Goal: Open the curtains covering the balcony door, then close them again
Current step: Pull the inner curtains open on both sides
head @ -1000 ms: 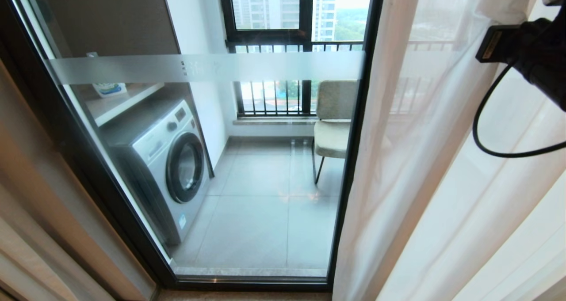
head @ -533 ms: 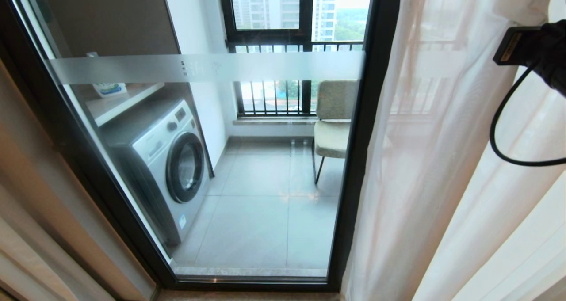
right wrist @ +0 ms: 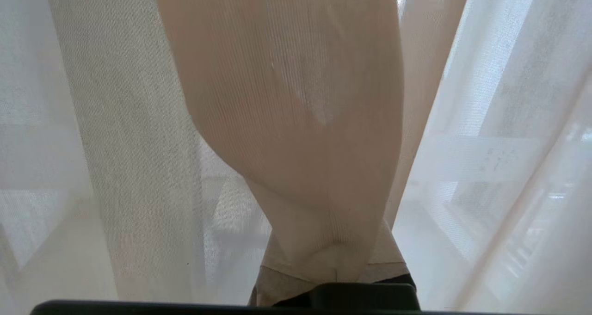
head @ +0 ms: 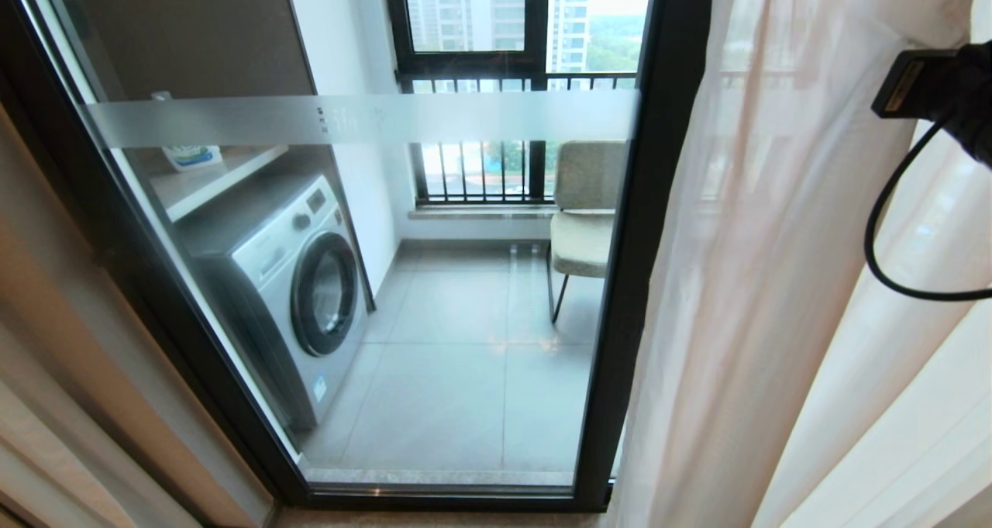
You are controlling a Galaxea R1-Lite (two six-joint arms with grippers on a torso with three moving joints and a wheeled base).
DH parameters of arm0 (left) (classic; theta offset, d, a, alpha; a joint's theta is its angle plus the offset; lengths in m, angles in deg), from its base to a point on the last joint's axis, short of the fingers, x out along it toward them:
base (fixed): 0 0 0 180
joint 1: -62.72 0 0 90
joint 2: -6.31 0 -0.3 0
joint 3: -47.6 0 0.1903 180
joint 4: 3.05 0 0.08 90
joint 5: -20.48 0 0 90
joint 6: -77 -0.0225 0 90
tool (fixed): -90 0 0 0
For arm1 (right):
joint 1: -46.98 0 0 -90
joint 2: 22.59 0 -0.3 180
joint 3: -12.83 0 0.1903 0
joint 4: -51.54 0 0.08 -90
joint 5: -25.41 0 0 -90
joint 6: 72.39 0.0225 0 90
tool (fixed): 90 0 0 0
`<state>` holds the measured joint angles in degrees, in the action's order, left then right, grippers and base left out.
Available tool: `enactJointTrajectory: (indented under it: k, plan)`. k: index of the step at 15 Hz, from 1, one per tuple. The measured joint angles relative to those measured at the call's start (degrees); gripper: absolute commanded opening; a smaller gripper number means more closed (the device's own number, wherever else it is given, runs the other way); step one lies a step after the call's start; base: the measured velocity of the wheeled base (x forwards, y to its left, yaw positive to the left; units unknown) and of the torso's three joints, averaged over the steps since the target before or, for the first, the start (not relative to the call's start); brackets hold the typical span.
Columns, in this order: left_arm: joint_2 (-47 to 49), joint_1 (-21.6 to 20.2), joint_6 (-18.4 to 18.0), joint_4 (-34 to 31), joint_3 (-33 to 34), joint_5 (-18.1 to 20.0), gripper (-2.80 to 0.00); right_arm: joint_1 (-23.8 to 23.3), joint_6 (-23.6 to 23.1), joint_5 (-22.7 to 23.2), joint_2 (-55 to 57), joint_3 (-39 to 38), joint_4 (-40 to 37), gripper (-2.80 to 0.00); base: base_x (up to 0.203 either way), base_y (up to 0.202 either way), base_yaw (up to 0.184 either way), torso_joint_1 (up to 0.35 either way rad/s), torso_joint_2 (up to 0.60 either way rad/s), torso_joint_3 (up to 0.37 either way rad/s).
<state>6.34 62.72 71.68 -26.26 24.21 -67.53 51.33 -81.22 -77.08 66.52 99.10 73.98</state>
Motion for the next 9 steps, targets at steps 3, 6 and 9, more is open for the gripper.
enactJointTrajectory:
  k: [3, 6, 9]
  plan:
    - [0.0, 0.0, -0.01, 0.0, 0.0, 0.01, -2.8, 0.05, 0.02, -0.02, 0.02, -0.36, 0.56, -2.8, 0.0, 0.0, 0.0, 0.0, 0.0, 0.0]
    - [0.0, 0.0, 0.01, 0.0, 0.0, 0.01, -2.8, 0.07, 0.04, 0.01, 0.02, -0.5, 0.64, -2.8, 0.0, 0.0, 0.0, 0.0, 0.0, 0.0]
    - [0.0, 0.0, 0.07, 0.0, -0.02, 0.03, -2.8, 0.05, 0.02, 0.01, -0.06, -0.84, 0.67, -2.8, 0.0, 0.0, 0.0, 0.0, 0.0, 0.0]
